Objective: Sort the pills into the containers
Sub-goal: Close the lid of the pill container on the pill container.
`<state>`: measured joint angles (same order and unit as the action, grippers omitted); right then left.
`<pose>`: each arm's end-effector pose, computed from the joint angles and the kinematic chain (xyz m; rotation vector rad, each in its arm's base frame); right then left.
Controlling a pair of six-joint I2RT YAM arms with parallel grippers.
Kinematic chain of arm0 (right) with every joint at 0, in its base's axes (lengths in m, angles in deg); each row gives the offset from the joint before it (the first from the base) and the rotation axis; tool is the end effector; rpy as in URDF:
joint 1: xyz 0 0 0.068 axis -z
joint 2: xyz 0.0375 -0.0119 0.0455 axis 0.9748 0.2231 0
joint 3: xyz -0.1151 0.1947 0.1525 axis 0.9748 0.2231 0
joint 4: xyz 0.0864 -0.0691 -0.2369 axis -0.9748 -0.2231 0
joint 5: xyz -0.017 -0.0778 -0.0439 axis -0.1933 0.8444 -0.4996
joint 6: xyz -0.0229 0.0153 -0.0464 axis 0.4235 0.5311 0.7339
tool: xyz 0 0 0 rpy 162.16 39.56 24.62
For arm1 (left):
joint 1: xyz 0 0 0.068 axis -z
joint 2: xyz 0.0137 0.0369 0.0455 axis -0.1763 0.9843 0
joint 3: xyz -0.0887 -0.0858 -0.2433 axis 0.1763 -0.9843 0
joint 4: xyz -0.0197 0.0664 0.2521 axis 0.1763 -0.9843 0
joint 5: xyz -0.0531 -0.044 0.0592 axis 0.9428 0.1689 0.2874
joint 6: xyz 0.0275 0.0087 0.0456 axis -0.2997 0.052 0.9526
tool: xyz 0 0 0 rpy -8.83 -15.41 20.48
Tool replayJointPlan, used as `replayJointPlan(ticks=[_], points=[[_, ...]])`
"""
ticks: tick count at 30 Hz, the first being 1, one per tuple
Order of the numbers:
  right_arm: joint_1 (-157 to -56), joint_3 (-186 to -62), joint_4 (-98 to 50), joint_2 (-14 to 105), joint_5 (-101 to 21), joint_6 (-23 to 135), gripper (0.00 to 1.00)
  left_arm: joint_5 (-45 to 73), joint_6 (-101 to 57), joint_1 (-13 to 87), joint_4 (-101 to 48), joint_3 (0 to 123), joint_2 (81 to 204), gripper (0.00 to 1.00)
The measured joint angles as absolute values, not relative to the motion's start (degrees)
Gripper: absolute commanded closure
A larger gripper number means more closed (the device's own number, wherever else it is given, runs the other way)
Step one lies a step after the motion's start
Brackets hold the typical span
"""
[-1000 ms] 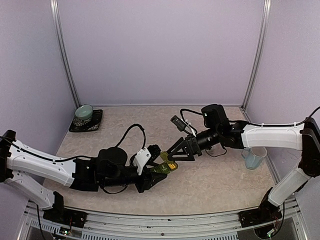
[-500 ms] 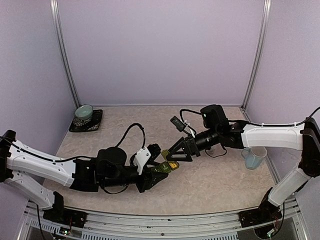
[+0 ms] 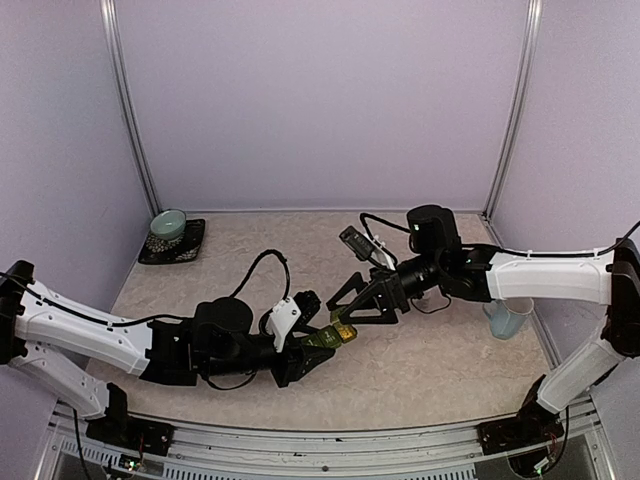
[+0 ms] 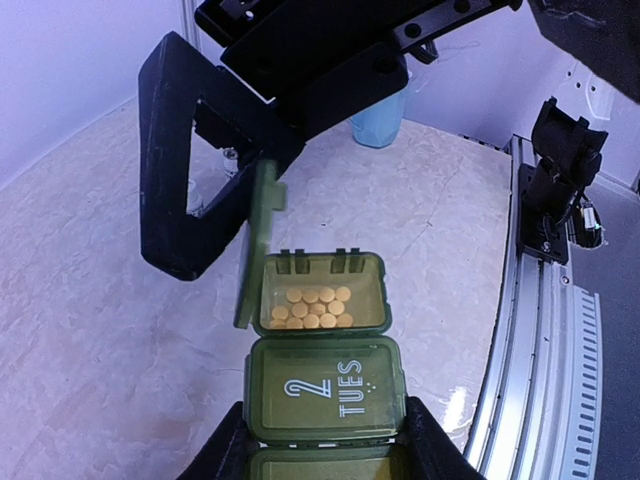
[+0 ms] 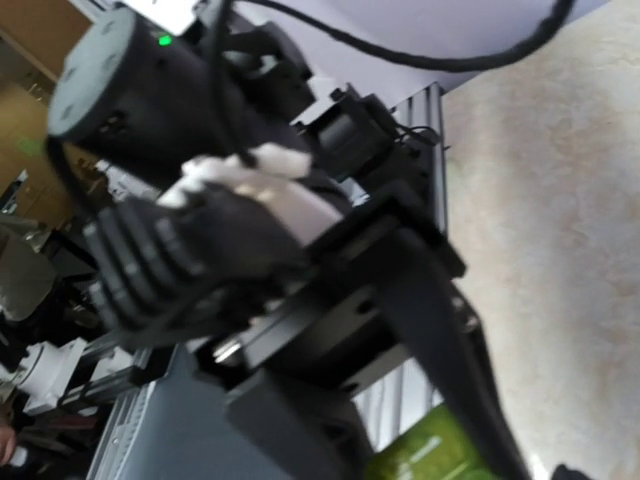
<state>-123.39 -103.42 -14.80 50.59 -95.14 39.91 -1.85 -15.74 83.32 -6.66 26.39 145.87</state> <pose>0.2021 0.2573 0.2689 -1.2342 1.8249 1.8080 0.0899 -0.2805 0.2186 1.0229 1.7058 -0.7884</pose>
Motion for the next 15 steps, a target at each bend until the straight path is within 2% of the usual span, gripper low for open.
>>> replayJointPlan(ticks=[15], points=[[-124.59,-102.31,-18.5,48.27,-95.93,41.95,0.07,-3.57,-16.22,82.45,-6.47,25.19,145.7,0.68]])
